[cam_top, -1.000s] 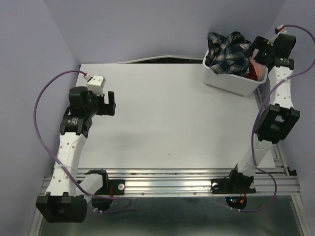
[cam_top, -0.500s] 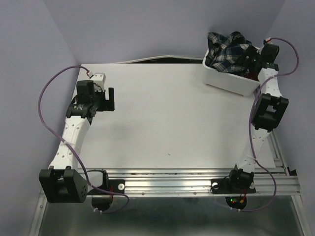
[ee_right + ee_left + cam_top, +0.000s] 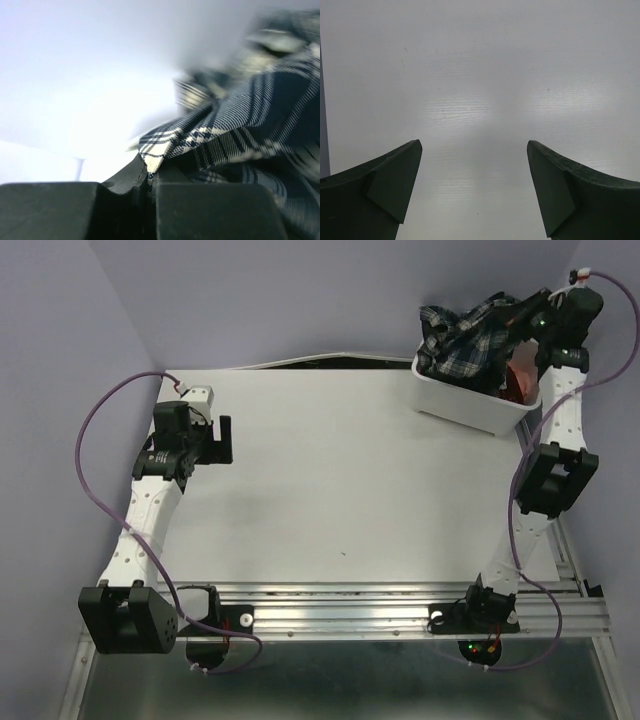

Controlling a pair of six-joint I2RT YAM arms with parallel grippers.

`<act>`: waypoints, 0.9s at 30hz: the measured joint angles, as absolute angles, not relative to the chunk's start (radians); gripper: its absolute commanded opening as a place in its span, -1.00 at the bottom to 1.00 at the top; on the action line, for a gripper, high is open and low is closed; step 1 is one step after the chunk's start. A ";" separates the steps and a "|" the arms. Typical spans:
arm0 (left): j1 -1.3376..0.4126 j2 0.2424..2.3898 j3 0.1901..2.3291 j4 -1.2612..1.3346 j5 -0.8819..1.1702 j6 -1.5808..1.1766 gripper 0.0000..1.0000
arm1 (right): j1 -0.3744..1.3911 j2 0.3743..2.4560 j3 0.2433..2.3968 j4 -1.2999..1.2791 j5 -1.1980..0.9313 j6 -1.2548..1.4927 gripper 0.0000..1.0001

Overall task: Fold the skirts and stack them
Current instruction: Grab the skirt from the pile, then move the skirt to the center of the board

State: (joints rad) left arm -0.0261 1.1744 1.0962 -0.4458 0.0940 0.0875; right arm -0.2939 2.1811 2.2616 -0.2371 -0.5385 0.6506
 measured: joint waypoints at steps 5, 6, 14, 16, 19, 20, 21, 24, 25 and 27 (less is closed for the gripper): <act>-0.026 1.166 1.097 -0.446 0.108 0.082 0.97 | -0.264 1.960 2.262 -0.036 -0.571 0.759 -0.99; -0.026 1.166 1.097 -0.446 0.112 0.080 0.97 | -0.258 1.930 2.263 0.003 -0.580 0.772 -0.99; -0.022 1.122 1.097 -0.446 0.152 0.086 0.97 | -0.134 1.686 2.263 0.343 -0.718 0.864 -0.99; -0.013 1.096 1.097 -0.445 0.174 0.089 0.97 | -0.085 1.654 2.250 0.385 -0.752 0.870 -0.99; 0.018 1.056 1.097 -0.441 0.211 0.092 0.97 | 0.012 1.594 2.177 0.401 -0.796 0.844 -0.99; 0.028 1.045 1.097 -0.437 0.223 0.092 0.97 | 0.048 1.568 2.127 0.397 -0.809 0.818 -0.99; 0.036 1.036 1.097 -0.435 0.232 0.092 0.97 | 0.087 1.546 2.085 0.387 -0.817 0.799 -0.99; 0.052 1.011 1.097 -0.427 0.264 0.094 0.97 | 0.182 1.492 1.922 0.340 -0.833 0.704 -0.99; 0.054 1.006 1.097 -0.426 0.276 0.096 0.97 | 0.206 1.482 1.880 0.324 -0.834 0.681 -0.99; 0.054 1.000 1.097 -0.423 0.297 0.098 0.97 | 0.271 1.461 1.724 0.266 -0.826 0.575 -0.99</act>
